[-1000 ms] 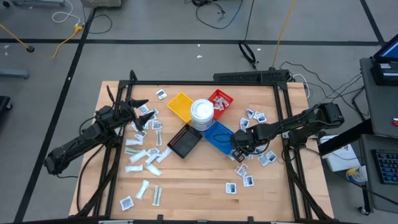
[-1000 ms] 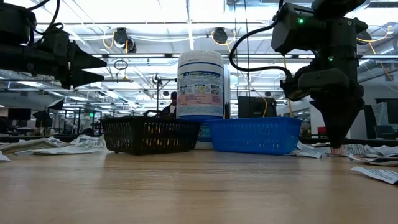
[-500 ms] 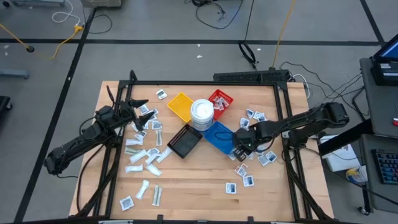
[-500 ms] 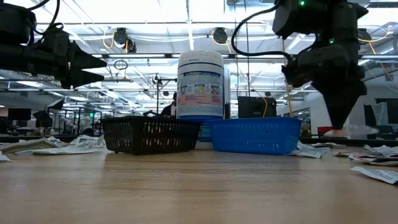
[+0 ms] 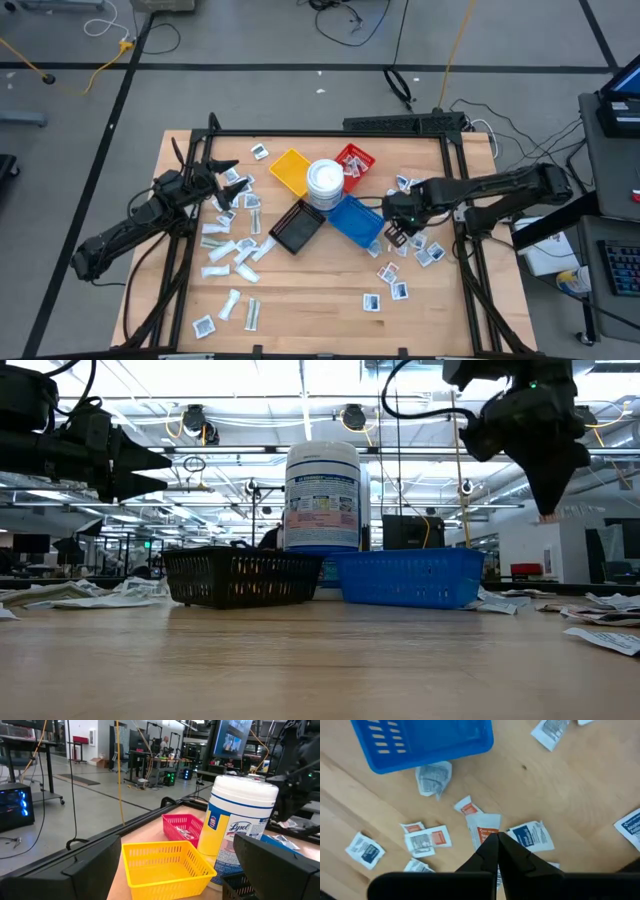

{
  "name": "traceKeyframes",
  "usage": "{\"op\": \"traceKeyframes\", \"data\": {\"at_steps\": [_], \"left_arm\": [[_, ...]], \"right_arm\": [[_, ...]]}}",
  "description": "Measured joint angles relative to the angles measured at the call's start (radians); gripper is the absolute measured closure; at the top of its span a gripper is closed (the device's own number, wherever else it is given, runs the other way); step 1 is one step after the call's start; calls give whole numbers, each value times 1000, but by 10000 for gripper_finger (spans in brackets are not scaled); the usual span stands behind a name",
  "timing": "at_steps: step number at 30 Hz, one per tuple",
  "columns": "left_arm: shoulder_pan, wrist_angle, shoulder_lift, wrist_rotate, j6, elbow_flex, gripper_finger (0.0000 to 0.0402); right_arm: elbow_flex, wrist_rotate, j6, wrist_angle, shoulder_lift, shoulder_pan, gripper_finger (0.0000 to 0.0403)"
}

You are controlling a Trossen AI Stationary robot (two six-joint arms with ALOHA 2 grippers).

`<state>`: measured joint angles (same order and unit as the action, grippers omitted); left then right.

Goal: Pick & Place First Aid Supplies
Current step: Put the ointment pack into the red bin

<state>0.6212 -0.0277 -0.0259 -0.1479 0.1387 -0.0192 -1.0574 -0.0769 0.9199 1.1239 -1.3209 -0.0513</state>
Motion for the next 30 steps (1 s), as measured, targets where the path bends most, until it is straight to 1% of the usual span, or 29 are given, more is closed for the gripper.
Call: {"op": "traceKeyframes", "data": {"at_steps": [5,14,19,23,30], "left_arm": [[0,0,0,0,0,0,9],[0,0,0,0,0,0,9],[0,0,0,0,0,0,9],[0,0,0,0,0,0,9],[0,0,0,0,0,0,9]], "right_arm": [[-56,0,-88,14,-35,74,403],[-207,1,-301,26,-153,291,403],[-329,-3,-423,42,-247,407,403],[-449,-3,-497,47,-347,482,403],[-671,-6,-595,66,-540,580,403]]}}
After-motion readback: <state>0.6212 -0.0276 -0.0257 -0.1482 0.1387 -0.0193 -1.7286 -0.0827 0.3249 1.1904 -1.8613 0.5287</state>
